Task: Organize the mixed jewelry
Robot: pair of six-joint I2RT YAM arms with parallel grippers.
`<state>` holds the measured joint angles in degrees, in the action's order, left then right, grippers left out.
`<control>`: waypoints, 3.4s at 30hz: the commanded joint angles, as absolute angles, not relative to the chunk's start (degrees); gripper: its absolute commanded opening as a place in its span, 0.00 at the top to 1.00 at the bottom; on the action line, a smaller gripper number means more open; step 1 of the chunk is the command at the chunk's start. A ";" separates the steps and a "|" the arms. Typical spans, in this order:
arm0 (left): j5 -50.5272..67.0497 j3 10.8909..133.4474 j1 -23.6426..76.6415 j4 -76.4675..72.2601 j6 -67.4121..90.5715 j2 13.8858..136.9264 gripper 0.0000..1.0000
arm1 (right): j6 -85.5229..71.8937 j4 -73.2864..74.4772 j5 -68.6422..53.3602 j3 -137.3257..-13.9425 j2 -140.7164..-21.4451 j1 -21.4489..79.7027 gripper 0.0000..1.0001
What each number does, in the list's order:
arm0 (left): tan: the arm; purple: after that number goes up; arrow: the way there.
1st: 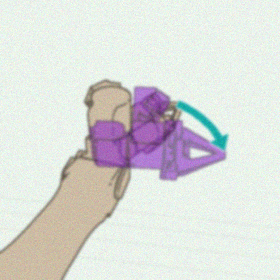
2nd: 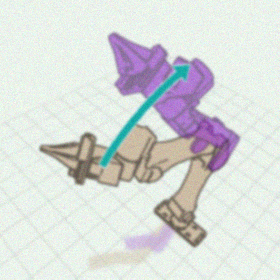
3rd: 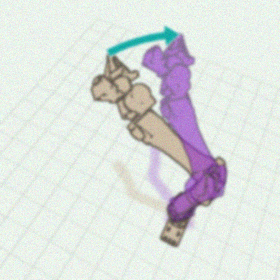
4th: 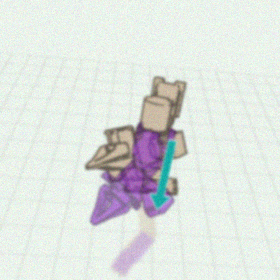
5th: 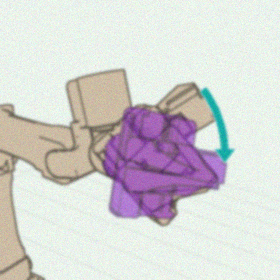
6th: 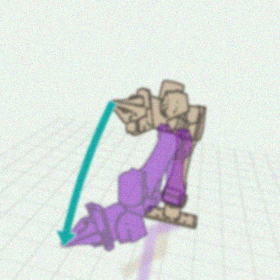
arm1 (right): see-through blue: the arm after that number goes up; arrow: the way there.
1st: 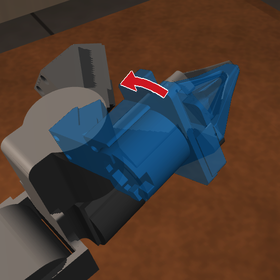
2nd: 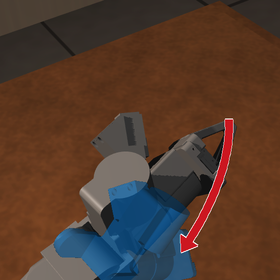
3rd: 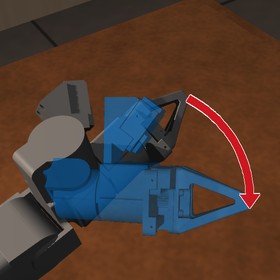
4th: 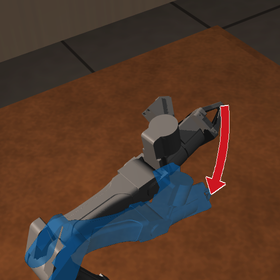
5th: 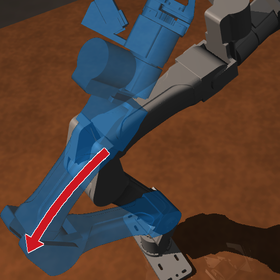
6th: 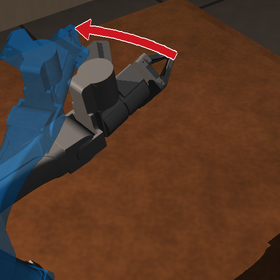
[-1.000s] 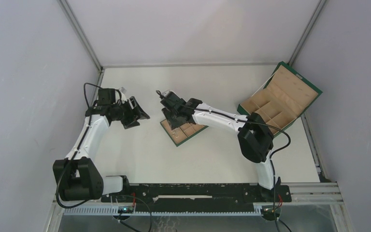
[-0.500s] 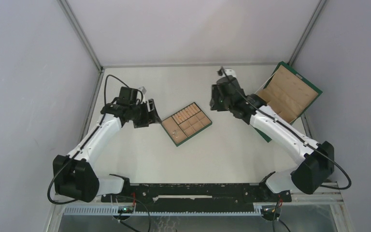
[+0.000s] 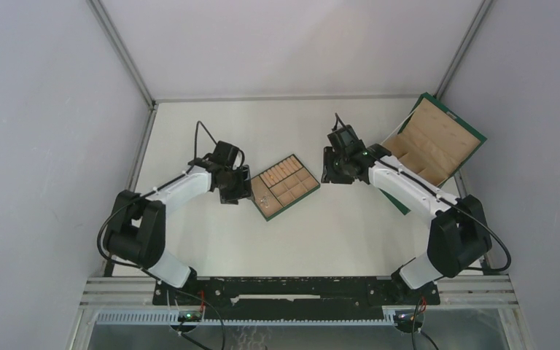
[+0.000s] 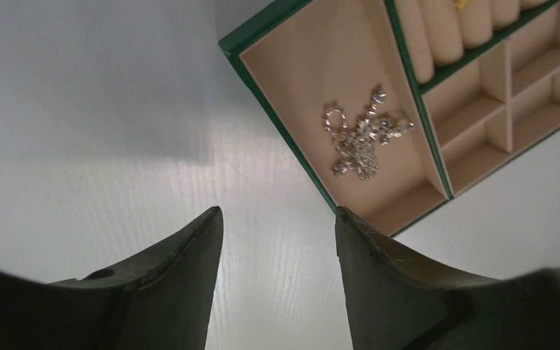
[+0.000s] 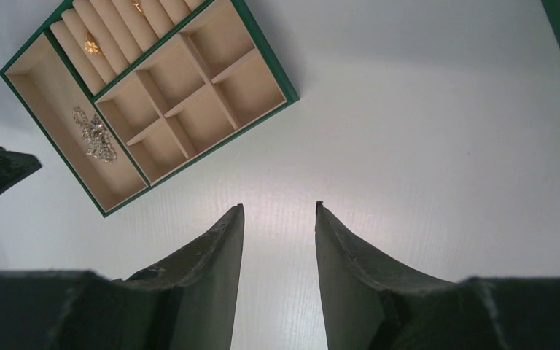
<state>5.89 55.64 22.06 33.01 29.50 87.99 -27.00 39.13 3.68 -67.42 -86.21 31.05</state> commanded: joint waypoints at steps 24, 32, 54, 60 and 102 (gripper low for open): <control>1.74 61.22 20.06 36.17 29.79 85.20 0.37 | -4.65 41.08 -4.46 -96.63 -121.39 28.83 0.55; 2.01 63.48 19.95 37.04 29.01 87.00 0.37 | -6.73 39.07 -6.07 -97.36 -123.71 28.58 0.57; 4.60 69.52 19.87 40.38 28.00 83.10 0.36 | -20.93 38.82 -0.90 -73.94 -93.78 24.19 1.00; 5.49 72.71 19.86 42.18 26.70 83.69 0.36 | -30.35 49.35 4.74 -69.53 -80.16 19.68 1.00; 6.10 68.64 19.85 39.45 26.77 84.80 0.36 | -27.62 49.53 4.96 -60.83 -70.13 -24.43 1.00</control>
